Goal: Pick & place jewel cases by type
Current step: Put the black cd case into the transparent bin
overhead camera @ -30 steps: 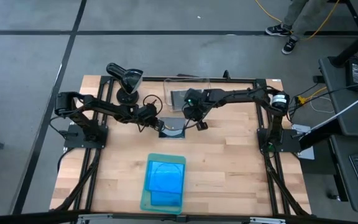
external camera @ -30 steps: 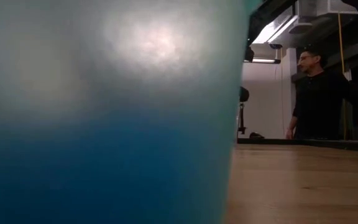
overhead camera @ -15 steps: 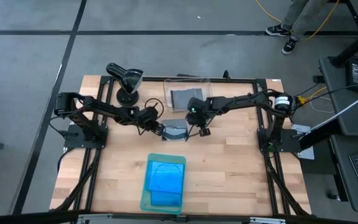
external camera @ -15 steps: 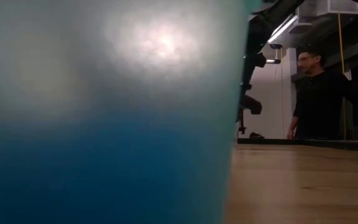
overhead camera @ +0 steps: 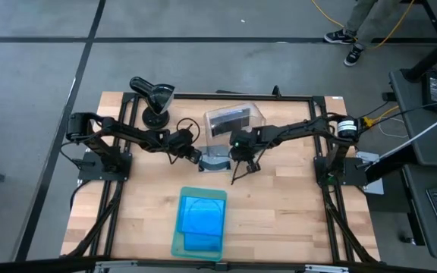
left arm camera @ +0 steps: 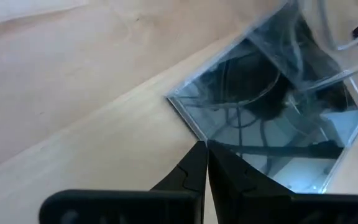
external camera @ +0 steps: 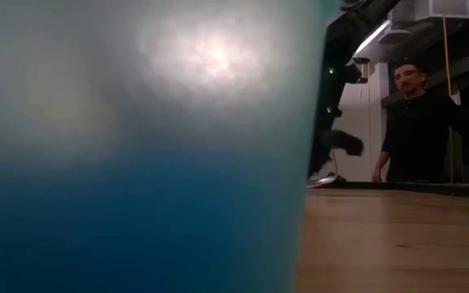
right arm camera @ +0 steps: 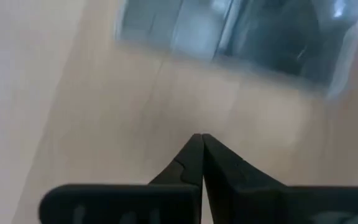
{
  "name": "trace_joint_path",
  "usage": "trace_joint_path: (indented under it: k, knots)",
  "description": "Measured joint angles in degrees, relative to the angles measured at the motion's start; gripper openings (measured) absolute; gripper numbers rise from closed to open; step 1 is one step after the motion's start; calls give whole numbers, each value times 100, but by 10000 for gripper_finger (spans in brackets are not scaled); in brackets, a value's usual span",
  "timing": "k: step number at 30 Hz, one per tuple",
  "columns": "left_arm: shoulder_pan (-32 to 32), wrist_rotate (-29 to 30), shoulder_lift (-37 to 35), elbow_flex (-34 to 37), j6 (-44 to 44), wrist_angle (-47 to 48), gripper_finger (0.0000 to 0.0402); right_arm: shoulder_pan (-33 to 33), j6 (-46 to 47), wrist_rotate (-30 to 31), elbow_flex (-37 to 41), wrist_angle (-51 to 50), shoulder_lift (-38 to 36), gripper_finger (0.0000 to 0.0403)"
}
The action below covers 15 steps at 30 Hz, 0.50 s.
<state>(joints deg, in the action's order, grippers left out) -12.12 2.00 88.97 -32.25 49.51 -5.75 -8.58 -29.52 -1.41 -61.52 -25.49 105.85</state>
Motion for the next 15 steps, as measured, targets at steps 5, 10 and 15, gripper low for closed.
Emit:
trace_joint_path:
  k: [5, 10, 15]
  knots:
    - [5, 0, 0, 0, -12, -45, 8, -124, -372, 264, -225, -106, -237, 12]
    - [19, 0, 2, 0, 64, -47, 8, -329, -831, 461, -721, -567, -298, 12]
    - [141, 6, 4, 0, 132, -50, 8, -578, -963, 478, -1084, -682, -289, 12]
